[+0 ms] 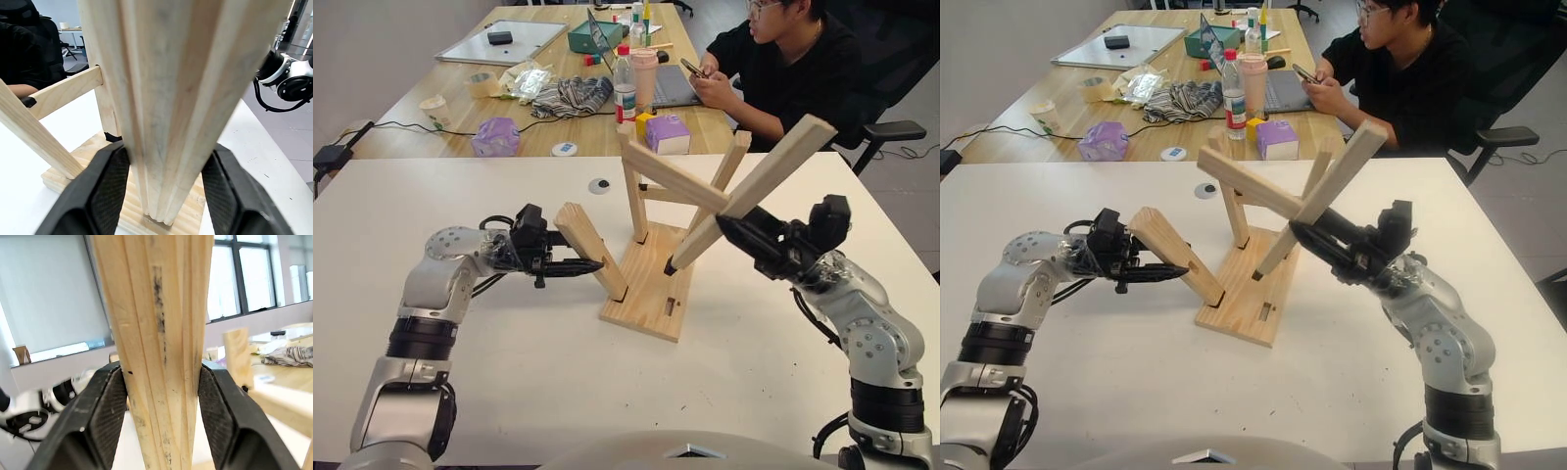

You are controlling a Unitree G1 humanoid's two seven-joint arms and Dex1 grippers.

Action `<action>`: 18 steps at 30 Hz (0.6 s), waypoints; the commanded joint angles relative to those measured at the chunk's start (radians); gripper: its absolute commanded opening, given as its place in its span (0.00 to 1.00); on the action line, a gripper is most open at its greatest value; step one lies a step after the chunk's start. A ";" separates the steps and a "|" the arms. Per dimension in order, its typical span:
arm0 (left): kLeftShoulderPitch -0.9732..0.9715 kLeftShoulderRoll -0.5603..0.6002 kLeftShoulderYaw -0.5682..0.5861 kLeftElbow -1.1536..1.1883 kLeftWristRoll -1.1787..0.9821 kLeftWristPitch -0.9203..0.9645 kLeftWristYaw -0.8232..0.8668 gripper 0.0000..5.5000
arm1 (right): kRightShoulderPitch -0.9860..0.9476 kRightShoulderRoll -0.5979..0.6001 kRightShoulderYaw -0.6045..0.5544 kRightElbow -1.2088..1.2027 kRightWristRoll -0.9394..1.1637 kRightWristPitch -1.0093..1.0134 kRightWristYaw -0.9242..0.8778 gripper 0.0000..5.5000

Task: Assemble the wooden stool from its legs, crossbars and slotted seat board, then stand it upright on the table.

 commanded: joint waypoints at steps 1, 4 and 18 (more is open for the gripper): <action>-0.104 0.000 -0.024 0.091 0.036 -0.039 -0.071 0.39 | 0.027 0.016 0.070 -0.014 -0.088 -0.067 0.025 0.38; -0.161 0.002 -0.036 0.166 0.062 -0.068 -0.125 0.39 | 0.036 0.024 0.109 0.014 -0.147 -0.120 0.041 0.38; -0.337 0.007 -0.100 0.460 0.092 -0.155 -0.162 0.39 | 0.049 0.061 0.201 0.168 -0.274 -0.287 0.098 0.38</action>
